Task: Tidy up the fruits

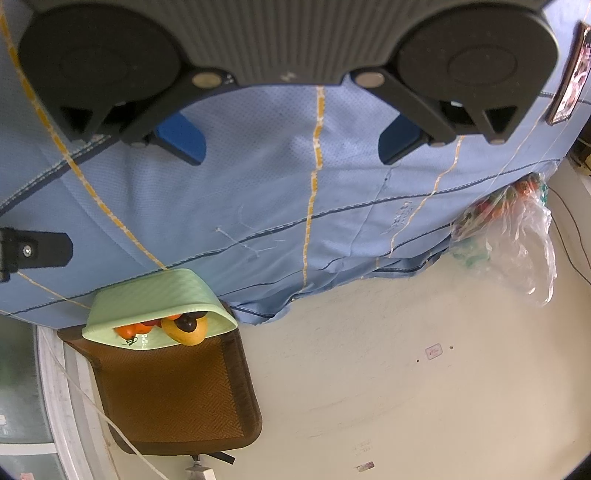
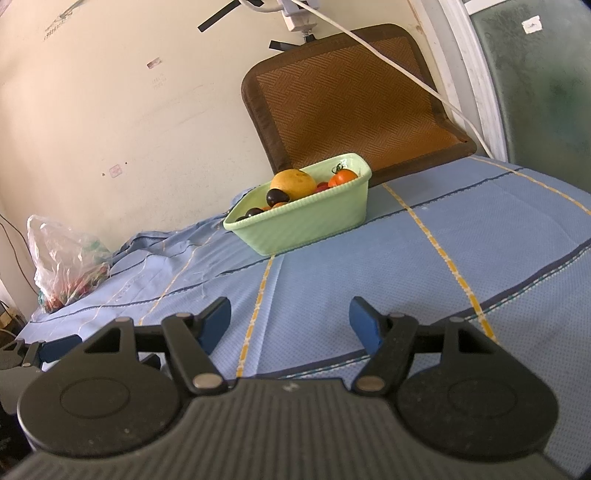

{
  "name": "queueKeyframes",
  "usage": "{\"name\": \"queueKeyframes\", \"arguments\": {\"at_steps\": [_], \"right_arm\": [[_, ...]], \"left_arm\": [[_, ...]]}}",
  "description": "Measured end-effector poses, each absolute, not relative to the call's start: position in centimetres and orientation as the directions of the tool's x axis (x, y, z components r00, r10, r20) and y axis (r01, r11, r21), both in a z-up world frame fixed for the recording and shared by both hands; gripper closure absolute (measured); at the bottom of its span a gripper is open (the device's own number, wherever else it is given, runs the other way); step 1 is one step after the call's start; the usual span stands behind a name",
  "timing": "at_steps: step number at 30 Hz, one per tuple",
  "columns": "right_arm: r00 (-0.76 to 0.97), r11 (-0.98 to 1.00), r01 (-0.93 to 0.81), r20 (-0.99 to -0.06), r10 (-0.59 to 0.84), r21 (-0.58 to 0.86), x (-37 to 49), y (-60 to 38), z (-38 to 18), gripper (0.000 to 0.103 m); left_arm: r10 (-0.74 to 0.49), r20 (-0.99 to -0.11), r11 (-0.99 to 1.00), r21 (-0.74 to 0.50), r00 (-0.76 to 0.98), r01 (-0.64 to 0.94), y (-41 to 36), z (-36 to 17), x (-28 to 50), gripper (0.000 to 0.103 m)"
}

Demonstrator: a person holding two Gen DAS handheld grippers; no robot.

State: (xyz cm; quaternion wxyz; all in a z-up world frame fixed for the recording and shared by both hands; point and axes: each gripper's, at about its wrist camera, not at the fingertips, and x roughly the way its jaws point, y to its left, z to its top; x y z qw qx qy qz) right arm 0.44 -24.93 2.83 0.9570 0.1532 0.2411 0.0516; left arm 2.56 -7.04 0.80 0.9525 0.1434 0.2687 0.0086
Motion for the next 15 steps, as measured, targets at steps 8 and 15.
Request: {"name": "queueKeyframes", "arguments": {"at_steps": [8,15], "right_arm": [[0.88,0.947,-0.025,-0.443,0.173,0.32,0.44,-24.94,2.82,0.03],[0.88,0.947,-0.026,-0.443,0.174,0.32,0.43,-24.95,2.82,0.03]], "left_arm": [[0.092,-0.508,0.957,0.281,0.857,0.064,-7.13,0.75,2.55,0.0],[0.093,-0.507,0.958,0.281,0.857,0.062,-7.1,0.73,2.55,0.0]]}}
